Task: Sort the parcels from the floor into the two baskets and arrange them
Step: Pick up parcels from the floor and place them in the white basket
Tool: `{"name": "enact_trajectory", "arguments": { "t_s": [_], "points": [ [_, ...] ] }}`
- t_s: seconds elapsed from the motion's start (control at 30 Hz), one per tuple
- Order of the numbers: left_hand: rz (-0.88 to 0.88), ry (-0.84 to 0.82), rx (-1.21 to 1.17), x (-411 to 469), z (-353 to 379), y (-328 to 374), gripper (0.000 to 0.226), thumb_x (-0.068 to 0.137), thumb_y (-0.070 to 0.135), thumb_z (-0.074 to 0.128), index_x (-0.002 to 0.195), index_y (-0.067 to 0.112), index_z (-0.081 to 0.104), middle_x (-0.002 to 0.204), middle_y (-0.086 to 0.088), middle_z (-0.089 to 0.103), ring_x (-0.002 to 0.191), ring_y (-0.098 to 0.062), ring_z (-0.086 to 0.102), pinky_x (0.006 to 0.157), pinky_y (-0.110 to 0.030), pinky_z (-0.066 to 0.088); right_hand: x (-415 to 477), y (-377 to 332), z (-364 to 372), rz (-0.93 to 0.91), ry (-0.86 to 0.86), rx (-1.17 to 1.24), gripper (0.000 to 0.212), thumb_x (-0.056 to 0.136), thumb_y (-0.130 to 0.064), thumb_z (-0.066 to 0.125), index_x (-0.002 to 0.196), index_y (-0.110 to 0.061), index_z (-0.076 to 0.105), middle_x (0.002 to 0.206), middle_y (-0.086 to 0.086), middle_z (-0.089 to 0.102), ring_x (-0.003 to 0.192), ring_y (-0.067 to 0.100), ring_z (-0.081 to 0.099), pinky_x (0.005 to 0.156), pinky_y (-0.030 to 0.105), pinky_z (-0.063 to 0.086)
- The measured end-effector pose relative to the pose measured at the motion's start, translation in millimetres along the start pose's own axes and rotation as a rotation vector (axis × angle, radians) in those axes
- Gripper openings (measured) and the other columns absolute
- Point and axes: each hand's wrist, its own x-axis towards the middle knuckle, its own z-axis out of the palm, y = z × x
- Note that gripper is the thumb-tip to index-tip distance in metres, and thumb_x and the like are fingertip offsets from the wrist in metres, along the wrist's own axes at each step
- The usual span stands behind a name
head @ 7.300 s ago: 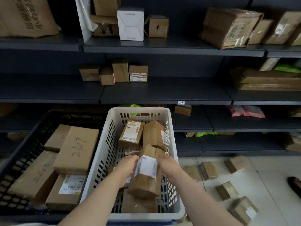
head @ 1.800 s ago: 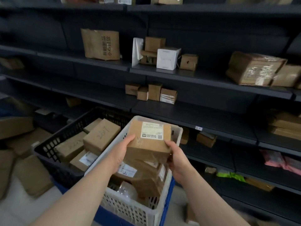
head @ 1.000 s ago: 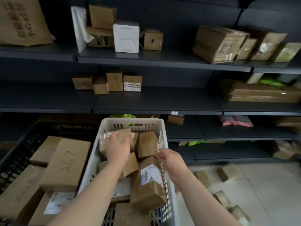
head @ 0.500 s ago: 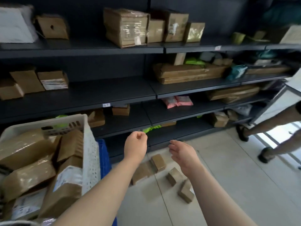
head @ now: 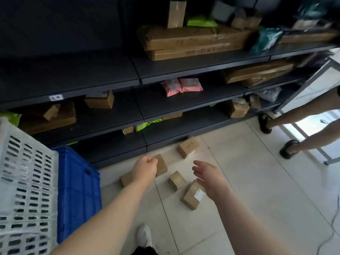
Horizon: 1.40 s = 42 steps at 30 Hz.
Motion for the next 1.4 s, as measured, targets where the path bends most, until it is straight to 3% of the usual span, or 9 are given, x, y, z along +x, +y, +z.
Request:
{"name": "enact_trajectory", "arguments": {
  "t_s": [0.13,0.4,0.6,0.73,0.83,0.93,1.07,1.23,1.4],
  "points": [
    [-0.107,-0.076,0.016,71.3,40.2,-17.0,0.028,0.095,0.014,0.047,0.067,0.014,0.043,0.065,-0.003,0.044,0.058,-0.015,0.039,0.052,-0.027,0.028,75.3,16.8,-0.6,0.089,0.05,-0.013,0.032,0.095,-0.024,0.056,0.123,-0.01,0.062,0.114,0.009,0.065,0.105,0.024,0.059,0.085,0.035,0.046],
    [-0.346,-0.194,0.069,225.9,149.6,-104.5,0.021,0.092,0.022,0.049,0.075,0.011,0.053,0.067,-0.005,0.046,0.066,-0.021,0.04,0.066,-0.031,0.033,255.4,102.9,0.5,0.25,0.145,-0.042,0.026,0.082,-0.036,0.061,0.103,-0.022,0.069,0.119,0.005,0.062,0.121,0.029,0.05,0.108,0.045,0.041],
    [-0.42,-0.246,0.101,321.0,235.6,-199.8,0.017,0.095,0.022,0.046,0.083,0.014,0.055,0.087,-0.008,0.053,0.08,-0.023,0.047,0.073,-0.032,0.037,391.0,188.9,8.0,0.305,0.175,-0.08,0.03,0.097,-0.017,0.052,0.12,-0.002,0.064,0.09,0.003,0.054,0.09,0.023,0.05,0.071,0.029,0.04],
    [-0.433,-0.212,0.127,378.7,288.2,-253.8,0.032,0.097,0.026,0.043,0.107,0.003,0.064,0.114,-0.021,0.062,0.104,-0.035,0.059,0.083,-0.036,0.045,468.8,245.6,13.4,0.355,0.134,-0.128,0.011,0.099,-0.013,0.046,0.094,-0.009,0.055,0.074,0.0,0.046,0.063,0.013,0.044,0.061,0.028,0.039],
    [-0.444,-0.236,0.192,408.1,323.9,-288.9,0.033,0.098,0.021,0.039,0.111,-0.002,0.059,0.118,-0.028,0.055,0.1,-0.036,0.057,0.077,-0.033,0.04,512.7,285.5,20.8,0.382,0.108,-0.149,0.028,0.1,-0.015,0.044,0.073,-0.02,0.045,0.073,-0.003,0.043,0.062,0.009,0.041,0.065,0.03,0.041],
    [-0.416,-0.291,0.187,429.6,354.8,-314.1,0.032,0.101,0.022,0.036,0.12,0.008,0.059,0.109,0.003,0.049,0.114,-0.028,0.052,0.09,-0.033,0.042,545.6,315.9,29.6,0.405,0.103,-0.138,0.03,0.099,-0.021,0.042,0.07,-0.019,0.048,0.074,0.002,0.049,0.069,0.019,0.05,0.066,0.031,0.041],
    [-0.436,-0.327,0.184,440.5,371.5,-333.8,0.044,0.097,0.039,0.036,0.126,0.013,0.057,0.127,-0.005,0.057,0.116,-0.031,0.054,0.102,-0.04,0.043,562.8,338.7,34.3,0.442,0.135,-0.045,0.033,0.098,-0.03,0.039,0.081,-0.016,0.063,0.092,0.009,0.062,0.085,0.027,0.055,0.074,0.038,0.044],
    [-0.588,-0.139,-0.043,430.7,349.6,-343.5,0.047,0.085,0.063,0.051,0.088,0.018,0.065,0.1,-0.005,0.07,0.096,-0.026,0.065,0.085,-0.039,0.051,546.1,335.7,28.2,0.453,0.206,0.083,0.038,0.095,-0.019,0.043,0.066,-0.006,0.065,0.061,0.005,0.067,0.06,0.02,0.053,0.062,0.032,0.042],
    [-0.542,-0.194,-0.136,424.0,323.6,-324.4,0.073,0.052,0.075,0.07,0.102,0.022,0.069,0.094,0.005,0.075,0.093,-0.016,0.067,0.075,-0.033,0.048,536.4,300.6,44.0,0.321,0.198,0.107,0.034,0.077,-0.028,0.065,0.093,0.001,0.069,0.083,0.013,0.068,0.076,0.027,0.063,0.072,0.04,0.049]
  ]
}}
